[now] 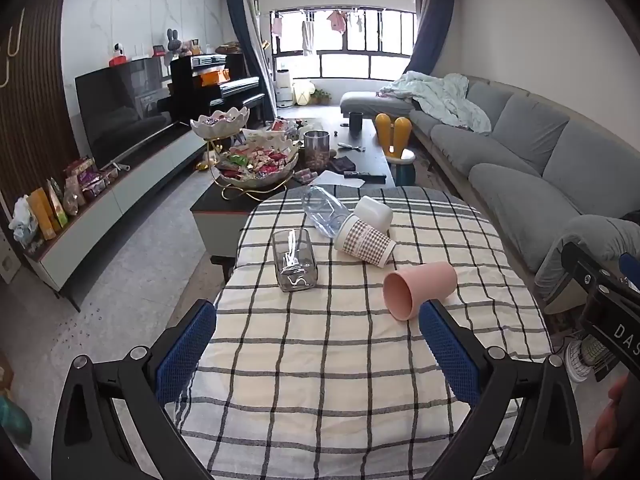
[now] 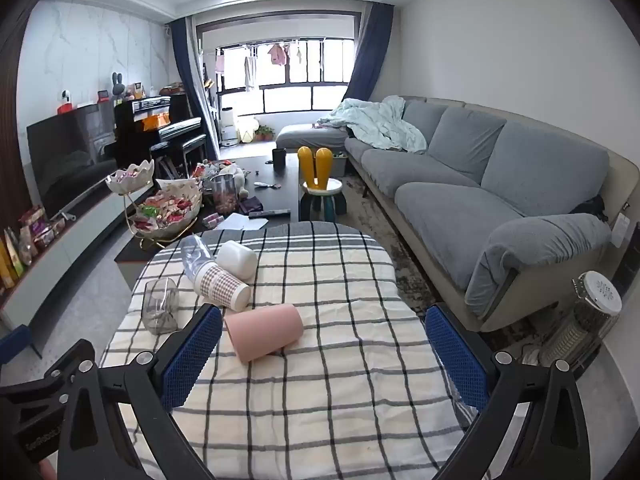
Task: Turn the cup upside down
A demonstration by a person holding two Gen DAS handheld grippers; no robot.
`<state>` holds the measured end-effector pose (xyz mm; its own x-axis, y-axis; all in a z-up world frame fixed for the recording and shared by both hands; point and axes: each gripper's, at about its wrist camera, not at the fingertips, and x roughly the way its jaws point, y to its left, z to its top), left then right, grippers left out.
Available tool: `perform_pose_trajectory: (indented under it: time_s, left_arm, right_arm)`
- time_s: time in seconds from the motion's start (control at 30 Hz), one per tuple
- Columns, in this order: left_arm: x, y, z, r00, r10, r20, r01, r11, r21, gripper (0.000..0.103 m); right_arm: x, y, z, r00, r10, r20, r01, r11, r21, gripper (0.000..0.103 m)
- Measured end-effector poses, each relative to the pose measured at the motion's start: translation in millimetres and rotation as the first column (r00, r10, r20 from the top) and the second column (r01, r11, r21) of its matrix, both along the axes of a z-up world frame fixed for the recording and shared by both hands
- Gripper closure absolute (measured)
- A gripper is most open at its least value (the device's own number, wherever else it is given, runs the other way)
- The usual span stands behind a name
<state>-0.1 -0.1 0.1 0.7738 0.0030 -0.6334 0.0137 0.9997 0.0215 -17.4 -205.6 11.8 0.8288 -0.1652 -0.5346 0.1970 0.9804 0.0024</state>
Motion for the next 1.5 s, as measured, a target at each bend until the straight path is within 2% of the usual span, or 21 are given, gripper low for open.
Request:
perform_pose_trajectory:
  time_s: [1.5]
  left_arm:
    - [0.5, 2.9, -0.8, 1.000, 0.002, 0.011, -0.002, 1.000, 0.003, 0.000]
  right_arm:
    - [1.1, -0.4, 0.1, 1.000, 0.001, -0.003, -0.001, 1.000, 0.001, 0.001]
